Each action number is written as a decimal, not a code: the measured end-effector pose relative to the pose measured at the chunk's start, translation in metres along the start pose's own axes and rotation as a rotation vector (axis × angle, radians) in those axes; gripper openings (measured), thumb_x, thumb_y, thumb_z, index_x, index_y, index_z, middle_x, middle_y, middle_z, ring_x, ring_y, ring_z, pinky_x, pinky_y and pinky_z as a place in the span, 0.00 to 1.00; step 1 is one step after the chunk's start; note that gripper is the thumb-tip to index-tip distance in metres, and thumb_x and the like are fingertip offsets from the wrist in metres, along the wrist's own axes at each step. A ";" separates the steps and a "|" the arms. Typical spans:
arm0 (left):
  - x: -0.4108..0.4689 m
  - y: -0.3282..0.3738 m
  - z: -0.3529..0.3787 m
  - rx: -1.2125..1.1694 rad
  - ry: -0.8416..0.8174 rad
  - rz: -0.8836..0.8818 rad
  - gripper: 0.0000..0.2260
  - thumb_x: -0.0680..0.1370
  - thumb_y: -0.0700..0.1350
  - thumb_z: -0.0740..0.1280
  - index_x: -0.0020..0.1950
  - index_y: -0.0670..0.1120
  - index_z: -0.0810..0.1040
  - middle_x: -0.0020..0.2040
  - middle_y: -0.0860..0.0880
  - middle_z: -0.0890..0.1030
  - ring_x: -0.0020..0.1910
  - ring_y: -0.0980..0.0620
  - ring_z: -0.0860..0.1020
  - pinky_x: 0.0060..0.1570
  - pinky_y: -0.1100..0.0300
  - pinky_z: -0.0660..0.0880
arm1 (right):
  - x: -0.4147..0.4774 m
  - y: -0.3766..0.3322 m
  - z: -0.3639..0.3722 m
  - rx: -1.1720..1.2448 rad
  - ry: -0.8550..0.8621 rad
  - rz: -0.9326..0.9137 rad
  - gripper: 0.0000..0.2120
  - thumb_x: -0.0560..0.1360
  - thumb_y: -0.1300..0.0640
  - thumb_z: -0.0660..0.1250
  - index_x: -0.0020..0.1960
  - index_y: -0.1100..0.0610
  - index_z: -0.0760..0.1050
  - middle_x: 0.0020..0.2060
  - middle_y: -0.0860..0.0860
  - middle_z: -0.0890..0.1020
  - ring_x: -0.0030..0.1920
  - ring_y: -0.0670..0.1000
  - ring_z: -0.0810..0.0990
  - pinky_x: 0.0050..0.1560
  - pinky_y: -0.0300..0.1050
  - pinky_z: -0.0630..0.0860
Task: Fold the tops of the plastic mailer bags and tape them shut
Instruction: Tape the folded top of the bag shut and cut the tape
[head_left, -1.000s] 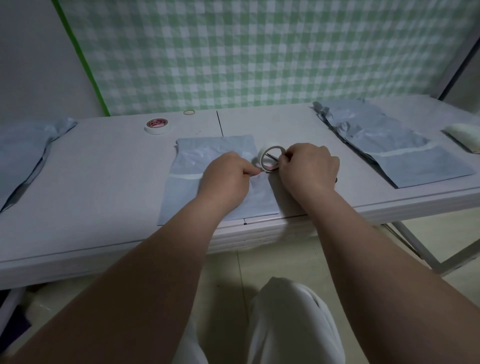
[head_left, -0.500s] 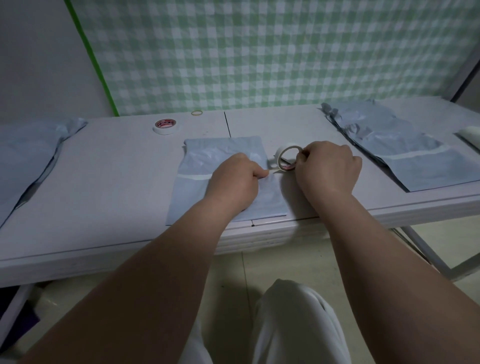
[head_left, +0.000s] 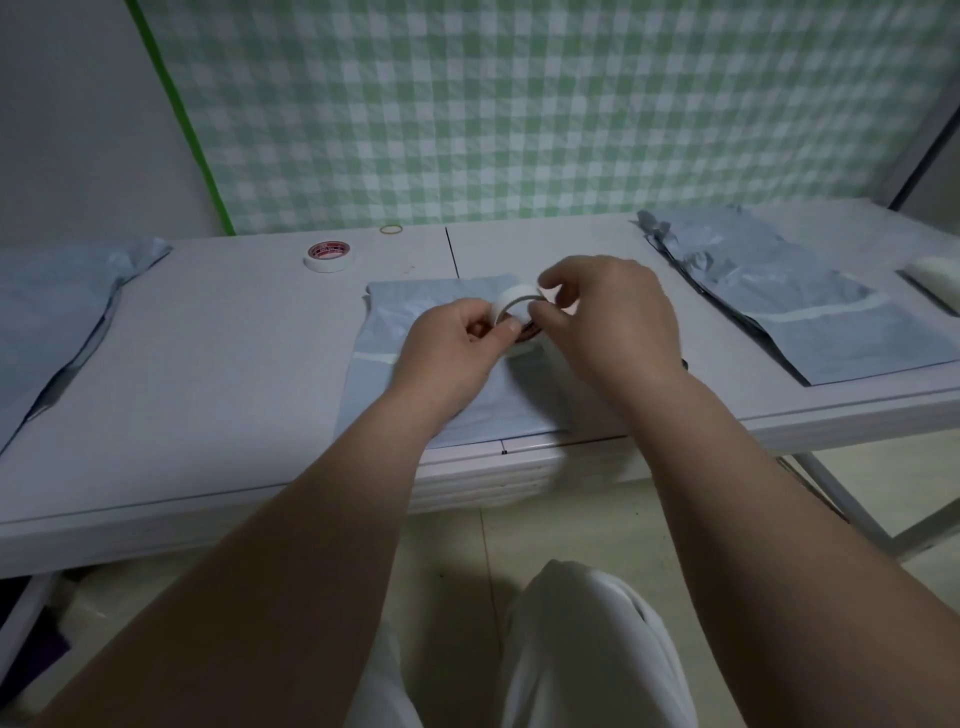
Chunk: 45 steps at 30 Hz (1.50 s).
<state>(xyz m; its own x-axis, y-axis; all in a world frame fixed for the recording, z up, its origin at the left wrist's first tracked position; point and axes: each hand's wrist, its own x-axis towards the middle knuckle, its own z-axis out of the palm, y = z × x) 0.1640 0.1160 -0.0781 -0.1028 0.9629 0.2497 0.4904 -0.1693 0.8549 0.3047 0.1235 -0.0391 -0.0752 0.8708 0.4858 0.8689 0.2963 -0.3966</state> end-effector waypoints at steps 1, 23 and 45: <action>0.001 0.000 0.000 0.036 0.017 -0.014 0.09 0.77 0.48 0.68 0.36 0.52 0.76 0.30 0.56 0.72 0.29 0.60 0.68 0.30 0.68 0.63 | -0.001 0.005 -0.005 -0.001 -0.038 0.075 0.12 0.75 0.52 0.66 0.57 0.49 0.79 0.52 0.49 0.82 0.56 0.54 0.76 0.51 0.47 0.73; 0.001 0.003 -0.002 -0.112 0.105 -0.166 0.04 0.78 0.41 0.65 0.48 0.43 0.79 0.44 0.47 0.83 0.36 0.58 0.80 0.47 0.58 0.77 | -0.022 0.035 -0.036 -0.091 -0.321 0.408 0.17 0.73 0.51 0.67 0.33 0.62 0.70 0.27 0.53 0.68 0.29 0.52 0.67 0.27 0.42 0.58; 0.001 0.003 -0.001 -0.139 0.090 -0.168 0.06 0.77 0.40 0.66 0.42 0.49 0.78 0.42 0.50 0.83 0.40 0.55 0.83 0.53 0.49 0.79 | -0.078 0.007 -0.037 1.541 -0.829 0.991 0.19 0.63 0.43 0.67 0.37 0.61 0.74 0.25 0.52 0.75 0.18 0.43 0.66 0.18 0.32 0.70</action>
<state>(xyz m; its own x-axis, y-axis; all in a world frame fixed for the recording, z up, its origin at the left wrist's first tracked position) 0.1643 0.1161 -0.0744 -0.2531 0.9583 0.1331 0.3368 -0.0417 0.9407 0.3348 0.0431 -0.0510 -0.4808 0.7144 -0.5085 -0.2894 -0.6767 -0.6770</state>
